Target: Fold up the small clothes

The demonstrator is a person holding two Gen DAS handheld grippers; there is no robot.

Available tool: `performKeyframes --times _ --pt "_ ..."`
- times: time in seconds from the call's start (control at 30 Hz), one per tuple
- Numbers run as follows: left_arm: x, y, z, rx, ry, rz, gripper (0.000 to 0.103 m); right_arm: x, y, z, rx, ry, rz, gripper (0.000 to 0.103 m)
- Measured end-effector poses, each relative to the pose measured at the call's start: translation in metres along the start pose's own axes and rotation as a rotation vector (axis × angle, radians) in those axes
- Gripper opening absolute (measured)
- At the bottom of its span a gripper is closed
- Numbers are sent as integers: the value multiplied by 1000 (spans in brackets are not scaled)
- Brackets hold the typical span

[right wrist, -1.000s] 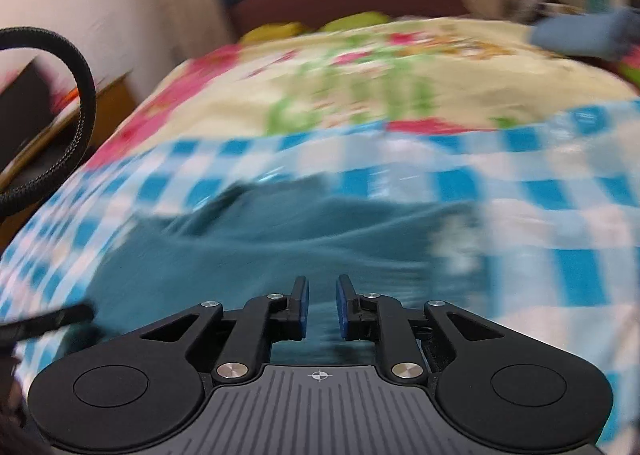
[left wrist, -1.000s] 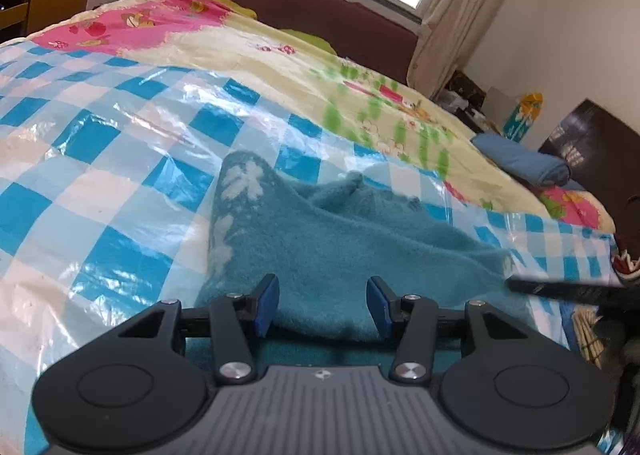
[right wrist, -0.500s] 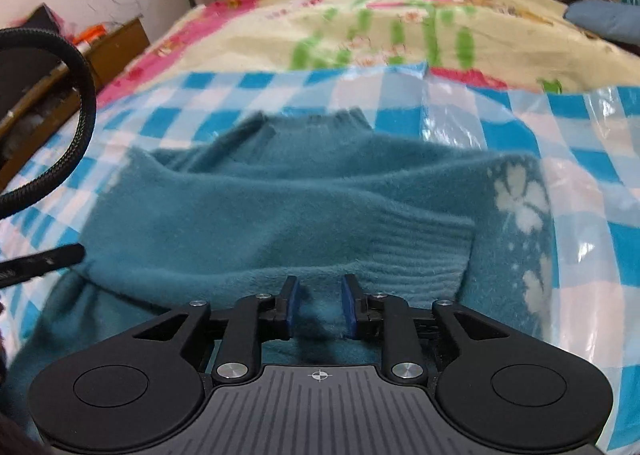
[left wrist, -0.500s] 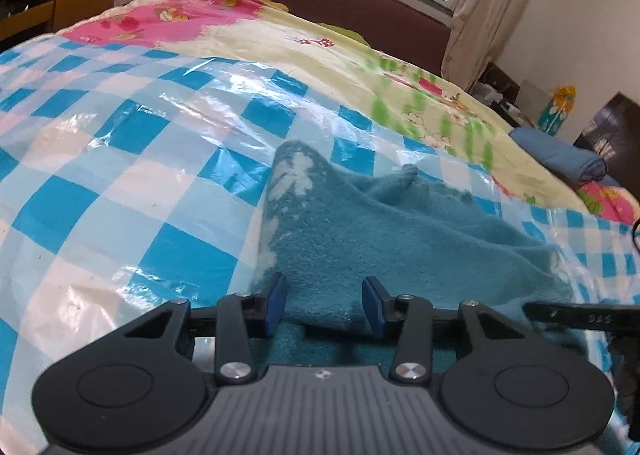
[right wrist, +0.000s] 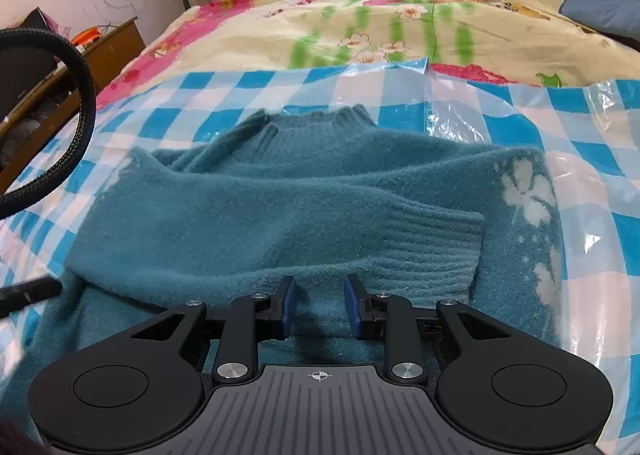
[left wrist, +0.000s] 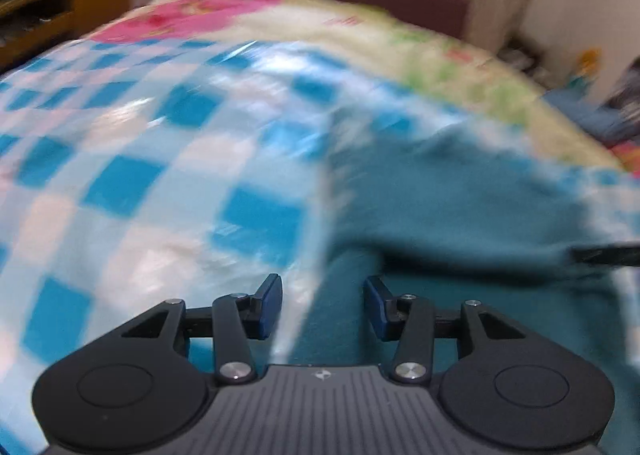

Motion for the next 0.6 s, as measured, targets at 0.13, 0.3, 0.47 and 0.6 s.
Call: performKeyframes --times 0.13,0.3,0.47,0.6 --pt "-8 -15 9 -47 -69 18 51 -8 -25 5 -9 -38 -8 26" --pt "-37 -55 8 -110 -44 58 50 -55 -79 0 -17 -26 19 30" --pt "-74 -104 -3 -145 -12 96 50 -122 -136 -18 -27 54 85 30" --pt "-97 -133 -13 -168 32 124 51 -158 -169 -27 -58 77 111 39"
Point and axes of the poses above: each gripper's, at about its wrist camera, not at the fingertips, and y roughly the way its jaws point, z to its left, x to its top, the point moved 9 cm from there along y, roughly the way its jaws point, and after that the axes turned 1 degree about y, right-handed, at the moved point
